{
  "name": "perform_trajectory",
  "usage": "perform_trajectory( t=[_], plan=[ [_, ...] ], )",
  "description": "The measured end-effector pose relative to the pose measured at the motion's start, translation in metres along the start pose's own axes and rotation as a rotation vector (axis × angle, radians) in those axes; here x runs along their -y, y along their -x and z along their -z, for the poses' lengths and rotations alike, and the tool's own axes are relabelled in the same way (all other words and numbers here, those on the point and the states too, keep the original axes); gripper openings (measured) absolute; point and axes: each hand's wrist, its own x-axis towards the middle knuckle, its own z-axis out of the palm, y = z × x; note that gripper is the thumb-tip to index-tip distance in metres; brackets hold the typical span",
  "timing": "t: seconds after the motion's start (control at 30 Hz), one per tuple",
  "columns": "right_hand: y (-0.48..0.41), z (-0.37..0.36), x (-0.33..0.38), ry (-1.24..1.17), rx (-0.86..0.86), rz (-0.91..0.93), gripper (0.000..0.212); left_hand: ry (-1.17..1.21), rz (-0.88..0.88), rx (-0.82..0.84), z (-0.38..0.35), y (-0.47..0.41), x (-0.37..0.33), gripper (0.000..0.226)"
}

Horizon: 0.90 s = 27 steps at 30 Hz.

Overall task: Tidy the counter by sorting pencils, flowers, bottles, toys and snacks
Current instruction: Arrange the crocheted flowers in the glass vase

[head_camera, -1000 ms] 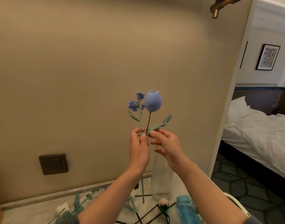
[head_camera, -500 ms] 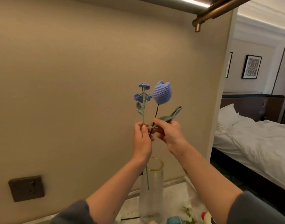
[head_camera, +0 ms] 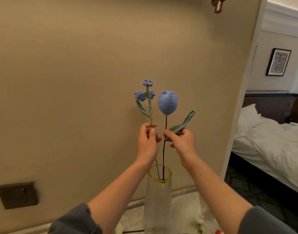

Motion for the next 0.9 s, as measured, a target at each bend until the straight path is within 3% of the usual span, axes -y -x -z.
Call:
perform_trajectory(
  t=[0.17,0.33,0.57,0.9],
  plan=[
    [0.016,0.008,-0.067,-0.066,-0.024,-0.136,0.014,-0.119,0.041,-0.001,0.016,0.028,0.049,0.024],
    [0.030,0.010,-0.106,-0.093,-0.052,-0.231,0.016,-0.253,0.096,-0.043,0.027,0.045,0.078,0.013],
    [0.044,0.009,-0.118,-0.144,-0.081,-0.259,0.014,-0.431,0.183,0.012,0.034,0.056,0.097,0.012],
    [0.053,0.004,-0.118,-0.143,-0.103,-0.333,0.022,-0.363,0.341,-0.016,0.031,0.065,0.091,0.023]
  ],
)
